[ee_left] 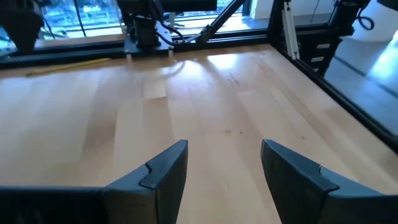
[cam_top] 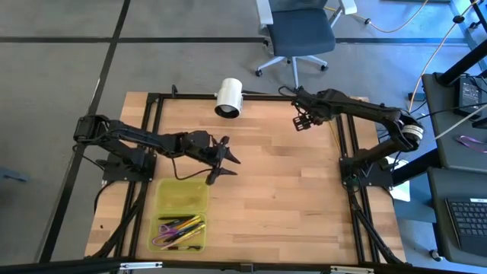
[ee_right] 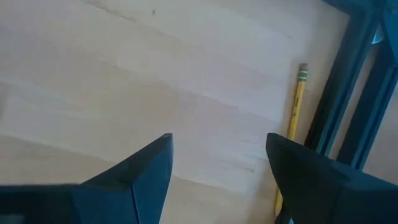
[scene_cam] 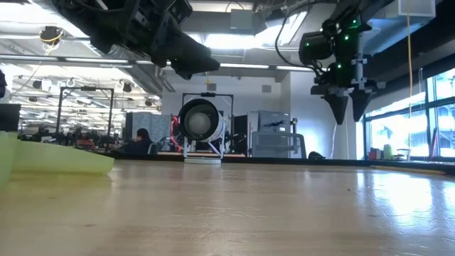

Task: Pick & place school supplies into a supply box
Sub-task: Put the yellow pencil into the yellow supply box

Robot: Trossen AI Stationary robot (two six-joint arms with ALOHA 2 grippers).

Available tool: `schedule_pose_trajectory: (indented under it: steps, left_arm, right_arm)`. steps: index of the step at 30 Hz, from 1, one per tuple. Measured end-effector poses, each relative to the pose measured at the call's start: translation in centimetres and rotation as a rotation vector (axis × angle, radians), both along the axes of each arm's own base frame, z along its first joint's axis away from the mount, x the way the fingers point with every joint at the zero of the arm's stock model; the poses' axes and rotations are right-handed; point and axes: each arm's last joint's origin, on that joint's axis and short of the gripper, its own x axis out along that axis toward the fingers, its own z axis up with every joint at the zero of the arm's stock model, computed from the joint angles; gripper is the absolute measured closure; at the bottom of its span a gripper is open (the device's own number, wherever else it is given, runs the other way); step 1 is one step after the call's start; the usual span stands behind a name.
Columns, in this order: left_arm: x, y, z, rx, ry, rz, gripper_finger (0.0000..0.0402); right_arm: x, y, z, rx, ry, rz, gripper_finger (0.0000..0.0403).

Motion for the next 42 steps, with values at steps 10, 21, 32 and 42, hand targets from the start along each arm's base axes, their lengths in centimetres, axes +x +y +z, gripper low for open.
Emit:
schedule_pose_trajectory:
  steps: [10, 21, 32, 42]
  left_arm:
    - [-0.1, 1.4, 0.0, 0.086, -0.013, 0.018, 0.0206]
    - [-0.4, 4.0, -0.2, 0.122, 0.000, 0.099, 0.0206]
    - [-0.7, 5.2, -0.3, 0.173, 0.007, 0.121, 0.0206]
    - [-0.9, 5.3, -0.7, 0.177, 0.047, 0.117, 0.0210]
  right_arm:
    - [-1.3, -3.2, -1.0, -0.033, 0.049, -0.102, 0.0143]
    - [-3.3, -7.0, -2.7, -0.037, 0.053, -0.254, 0.0143]
    - [-3.5, -9.4, -7.4, 0.065, 0.170, -0.334, 0.0143]
    - [-5.1, -11.8, -8.6, 0.104, 0.070, -0.435, 0.0143]
